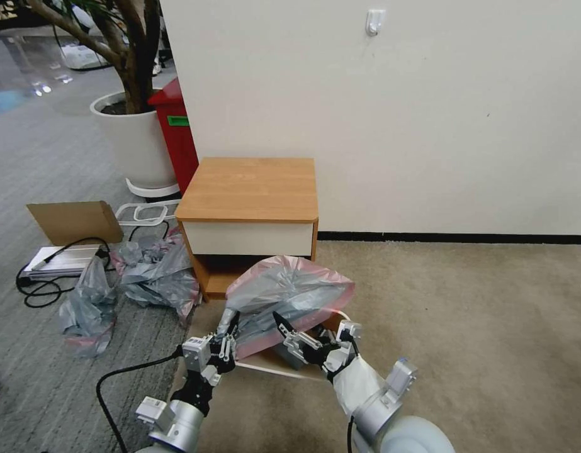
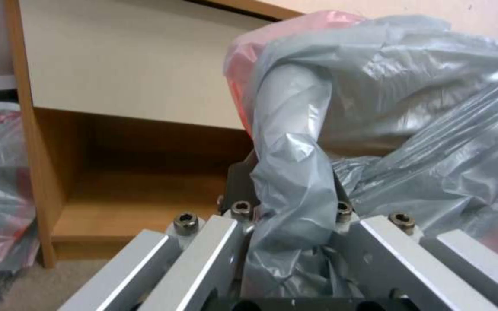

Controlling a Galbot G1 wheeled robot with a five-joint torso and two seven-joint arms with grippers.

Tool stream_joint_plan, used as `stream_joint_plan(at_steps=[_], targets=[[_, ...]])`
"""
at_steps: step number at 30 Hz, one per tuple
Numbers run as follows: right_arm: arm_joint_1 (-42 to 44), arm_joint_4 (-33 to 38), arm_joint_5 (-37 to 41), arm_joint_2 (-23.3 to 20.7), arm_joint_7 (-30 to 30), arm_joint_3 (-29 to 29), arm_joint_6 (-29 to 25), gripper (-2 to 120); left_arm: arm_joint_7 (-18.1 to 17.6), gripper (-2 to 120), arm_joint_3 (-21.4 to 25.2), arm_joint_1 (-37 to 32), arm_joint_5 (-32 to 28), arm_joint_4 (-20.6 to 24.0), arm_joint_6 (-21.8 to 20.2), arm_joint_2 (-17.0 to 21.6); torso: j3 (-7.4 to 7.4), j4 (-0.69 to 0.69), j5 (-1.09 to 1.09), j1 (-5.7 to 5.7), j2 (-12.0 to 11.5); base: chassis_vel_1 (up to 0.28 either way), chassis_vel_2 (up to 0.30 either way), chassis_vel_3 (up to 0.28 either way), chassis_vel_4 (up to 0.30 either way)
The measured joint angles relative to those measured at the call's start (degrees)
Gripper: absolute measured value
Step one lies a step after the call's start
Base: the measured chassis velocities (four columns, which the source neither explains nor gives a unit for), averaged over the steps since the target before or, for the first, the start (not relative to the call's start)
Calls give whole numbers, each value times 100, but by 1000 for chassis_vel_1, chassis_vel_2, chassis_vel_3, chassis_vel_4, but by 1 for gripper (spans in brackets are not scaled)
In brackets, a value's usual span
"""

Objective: Pick up the garbage bag from the table and place it over the trash can.

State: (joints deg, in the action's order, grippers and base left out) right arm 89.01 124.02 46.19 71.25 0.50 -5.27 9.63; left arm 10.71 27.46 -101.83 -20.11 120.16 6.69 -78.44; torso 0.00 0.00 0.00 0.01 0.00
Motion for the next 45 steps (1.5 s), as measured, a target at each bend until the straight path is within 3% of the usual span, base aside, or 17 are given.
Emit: stream_joint_plan(at_steps=[15,19,45], targets=[[15,-36,-109,8,54,2,-51,19,-4,7,15,0,-8,-5,-1,-14,0,0,0,0,0,0,0,0,0],[21,-66,-186,-13,74,-25,-81,1,-43,7,59,13,-13,-5,-34,-17,0,0,0,0,0,0,0,0,0],[226,-37,-724,-238,280,-171,-264,0,-513,7,208,159,-187,13,-333,-38,0,0,1,-1,0,0,0,0,0]])
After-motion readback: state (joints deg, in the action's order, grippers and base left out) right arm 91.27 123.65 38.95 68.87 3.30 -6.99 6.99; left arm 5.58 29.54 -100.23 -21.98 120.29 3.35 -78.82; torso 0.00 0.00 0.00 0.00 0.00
